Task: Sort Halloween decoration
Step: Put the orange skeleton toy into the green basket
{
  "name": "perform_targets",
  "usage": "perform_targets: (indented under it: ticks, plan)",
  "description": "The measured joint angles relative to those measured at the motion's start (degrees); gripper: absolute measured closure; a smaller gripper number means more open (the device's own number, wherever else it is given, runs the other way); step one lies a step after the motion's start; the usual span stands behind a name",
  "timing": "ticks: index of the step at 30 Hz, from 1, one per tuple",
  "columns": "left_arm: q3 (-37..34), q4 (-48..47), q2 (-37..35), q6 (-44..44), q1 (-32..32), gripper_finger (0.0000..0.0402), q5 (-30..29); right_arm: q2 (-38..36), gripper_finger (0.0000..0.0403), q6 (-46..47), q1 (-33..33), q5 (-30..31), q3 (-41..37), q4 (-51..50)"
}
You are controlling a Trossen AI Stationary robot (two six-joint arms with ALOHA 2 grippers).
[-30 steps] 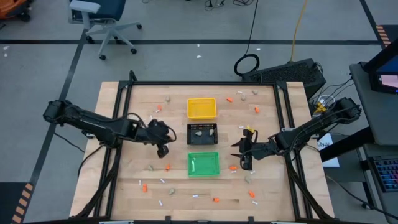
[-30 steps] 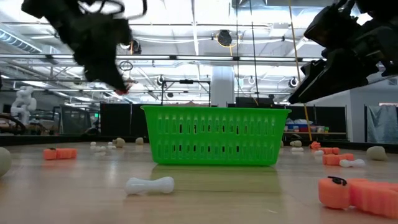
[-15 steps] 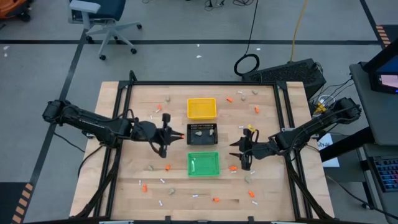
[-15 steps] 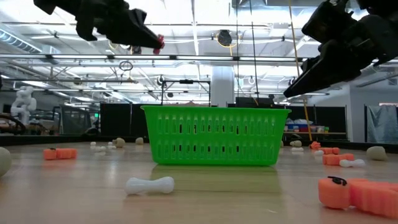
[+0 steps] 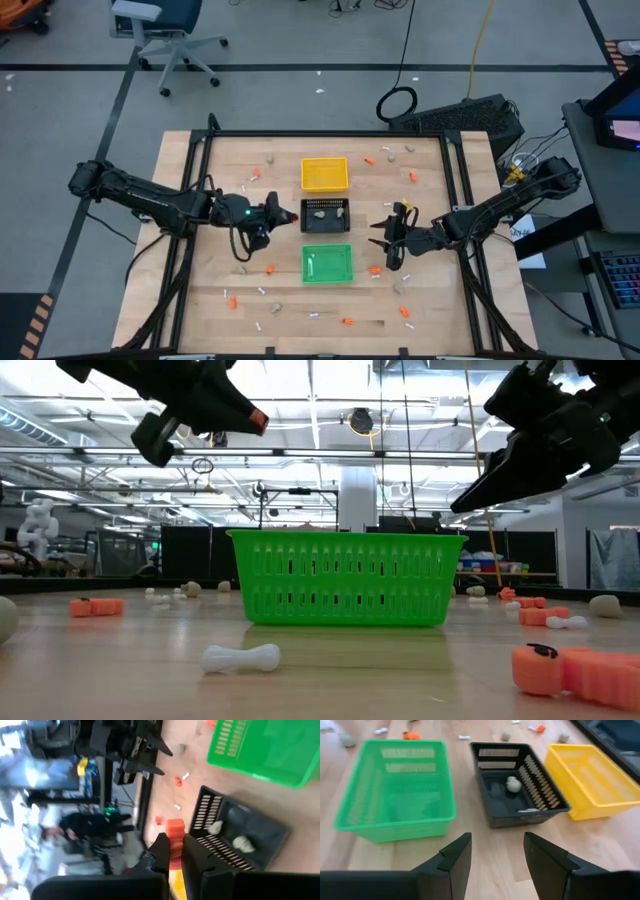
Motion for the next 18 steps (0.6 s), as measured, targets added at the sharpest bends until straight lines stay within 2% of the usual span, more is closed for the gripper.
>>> perform_targets:
  ticks: [7,18]
  plan:
    - [0.0,1.07,0.0,10.75,0.0,0.0383,0.13,0.0,0.0234,-1.25,0.0,0.42,0.0,-0.03]
    - [0.0,1.36,0.0,10.52,0.0,0.0383,0.14,0.0,0.0234,-1.1,0.0,0.42,0.0,-0.03]
